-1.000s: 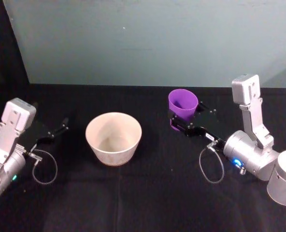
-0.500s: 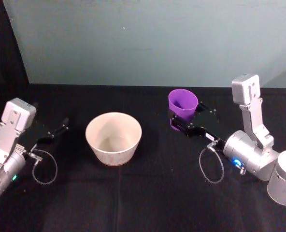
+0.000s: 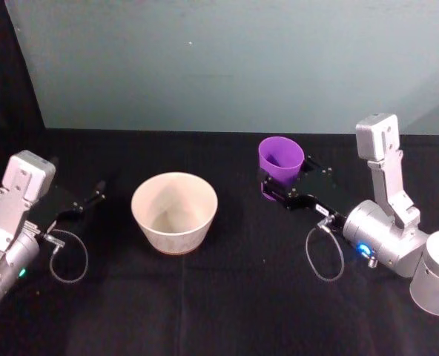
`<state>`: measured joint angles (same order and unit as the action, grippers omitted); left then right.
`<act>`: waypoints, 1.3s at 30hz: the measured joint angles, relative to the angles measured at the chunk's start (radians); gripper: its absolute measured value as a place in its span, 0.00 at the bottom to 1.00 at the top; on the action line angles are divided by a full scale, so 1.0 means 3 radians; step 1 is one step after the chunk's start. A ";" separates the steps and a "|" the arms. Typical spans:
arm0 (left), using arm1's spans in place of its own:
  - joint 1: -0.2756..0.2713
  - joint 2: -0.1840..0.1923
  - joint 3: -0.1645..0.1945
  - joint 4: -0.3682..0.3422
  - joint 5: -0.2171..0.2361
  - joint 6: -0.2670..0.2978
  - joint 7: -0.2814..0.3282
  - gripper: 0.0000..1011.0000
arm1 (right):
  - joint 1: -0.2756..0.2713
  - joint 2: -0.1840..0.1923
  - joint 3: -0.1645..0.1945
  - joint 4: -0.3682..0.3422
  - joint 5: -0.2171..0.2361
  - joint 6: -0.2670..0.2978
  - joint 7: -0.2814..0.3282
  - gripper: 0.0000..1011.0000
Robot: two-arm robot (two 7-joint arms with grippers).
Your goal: Pick up the cup and pour the mung beans from the cup into the bowl.
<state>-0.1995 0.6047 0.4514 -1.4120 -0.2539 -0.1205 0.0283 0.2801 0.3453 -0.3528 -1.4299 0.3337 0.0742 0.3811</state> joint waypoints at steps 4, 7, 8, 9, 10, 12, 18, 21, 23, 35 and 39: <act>0.0000 0.0000 0.0000 0.0000 0.0000 0.0000 0.0000 1.00 | 0.0000 0.0000 0.0000 0.0000 0.0000 0.0000 0.0000 0.72; 0.0000 0.0000 0.0000 0.0000 0.0000 0.0000 0.0000 1.00 | 0.0000 0.0000 0.0000 0.0000 0.0000 0.0000 0.0000 0.72; 0.0000 0.0000 0.0000 0.0000 0.0000 0.0000 0.0000 1.00 | 0.0000 0.0000 0.0000 0.0000 0.0000 0.0000 0.0000 0.72; 0.0000 0.0000 0.0000 0.0000 0.0000 0.0000 0.0000 1.00 | 0.0000 0.0000 0.0000 0.0000 0.0000 0.0000 0.0000 0.72; 0.0000 0.0000 0.0000 0.0000 0.0000 0.0000 0.0000 1.00 | 0.0000 0.0000 0.0000 0.0000 0.0000 0.0000 0.0000 0.72; 0.0000 0.0000 0.0000 0.0000 0.0000 0.0000 0.0000 1.00 | 0.0000 0.0000 0.0000 0.0000 0.0000 0.0000 0.0000 0.72; 0.0000 0.0000 0.0000 0.0000 0.0000 0.0000 0.0000 1.00 | 0.0000 0.0000 0.0000 0.0000 0.0000 0.0000 0.0000 0.72; 0.0000 0.0000 0.0000 0.0000 0.0000 0.0000 0.0000 1.00 | 0.0000 0.0000 0.0000 0.0000 0.0000 0.0000 0.0000 0.72; 0.0000 0.0000 0.0000 0.0000 0.0000 0.0000 0.0000 1.00 | 0.0000 0.0000 0.0000 0.0000 0.0000 0.0000 0.0000 0.72; 0.0000 0.0000 0.0000 0.0000 0.0000 0.0000 0.0000 1.00 | 0.0000 0.0000 0.0000 0.0000 0.0000 0.0000 0.0000 0.72; 0.0000 0.0000 0.0000 0.0000 0.0000 0.0000 0.0000 1.00 | 0.0000 0.0000 0.0000 0.0000 0.0000 0.0000 0.0000 0.72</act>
<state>-0.1995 0.6047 0.4514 -1.4120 -0.2539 -0.1205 0.0283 0.2801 0.3453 -0.3527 -1.4298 0.3337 0.0742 0.3810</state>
